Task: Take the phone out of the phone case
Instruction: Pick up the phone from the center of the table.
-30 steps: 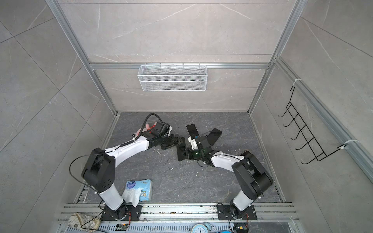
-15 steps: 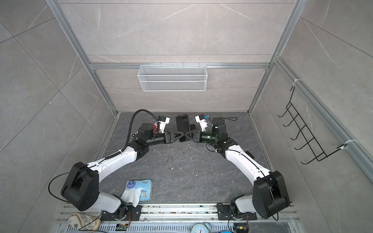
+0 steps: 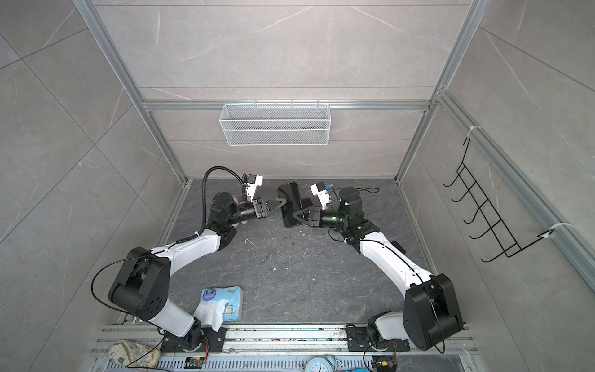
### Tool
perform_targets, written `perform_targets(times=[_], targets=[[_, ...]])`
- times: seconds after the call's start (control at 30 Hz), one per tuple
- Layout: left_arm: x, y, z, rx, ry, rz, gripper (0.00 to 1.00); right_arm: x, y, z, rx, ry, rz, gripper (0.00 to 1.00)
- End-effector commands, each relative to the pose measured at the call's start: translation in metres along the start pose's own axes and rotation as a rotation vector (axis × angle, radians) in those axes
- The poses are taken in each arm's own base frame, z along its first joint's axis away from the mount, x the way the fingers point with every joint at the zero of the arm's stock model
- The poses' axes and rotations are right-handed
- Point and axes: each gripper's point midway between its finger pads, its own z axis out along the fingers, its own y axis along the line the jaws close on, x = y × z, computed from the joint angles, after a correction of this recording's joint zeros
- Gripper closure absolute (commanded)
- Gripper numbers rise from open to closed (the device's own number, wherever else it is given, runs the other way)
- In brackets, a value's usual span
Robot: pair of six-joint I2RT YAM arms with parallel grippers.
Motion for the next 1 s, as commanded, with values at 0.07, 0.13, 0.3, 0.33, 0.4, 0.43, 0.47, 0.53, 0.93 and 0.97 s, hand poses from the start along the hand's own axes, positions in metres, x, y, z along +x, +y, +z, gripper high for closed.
perform_targets(times=[0.07,0.13,0.3,0.33,0.4,0.43,0.47,0.53,0.93,0.97], targets=[[-0.011,-0.028,0.003,0.109,0.006,0.067,0.42,-0.011,0.031,-0.009,-0.076,-0.041,-0.098,1.00],[-0.011,-0.031,0.005,0.127,0.016,0.063,0.45,-0.010,0.031,-0.009,-0.082,-0.040,-0.094,1.00],[-0.011,-0.034,0.007,0.147,0.026,0.059,0.52,-0.011,0.031,-0.008,-0.091,-0.041,-0.093,1.00],[-0.011,-0.035,0.008,0.148,0.028,0.060,0.53,-0.010,0.031,-0.008,-0.094,-0.041,-0.091,1.00],[-0.013,-0.037,0.009,0.151,0.031,0.062,0.56,-0.008,0.030,-0.008,-0.095,-0.038,-0.090,1.00],[-0.013,-0.037,0.009,0.152,0.033,0.062,0.57,-0.008,0.030,-0.008,-0.094,-0.039,-0.091,1.00],[-0.014,-0.038,0.010,0.154,0.034,0.064,0.58,-0.007,0.029,-0.008,-0.094,-0.039,-0.091,1.00],[-0.015,-0.038,0.011,0.156,0.040,0.062,0.63,-0.006,0.029,-0.009,-0.095,-0.038,-0.090,1.00],[-0.019,-0.041,0.017,0.173,0.062,0.052,0.98,0.005,0.022,-0.009,-0.086,-0.016,-0.098,1.00],[-0.019,-0.042,0.016,0.172,0.062,0.050,1.00,0.006,0.022,-0.009,-0.083,-0.014,-0.099,1.00]])
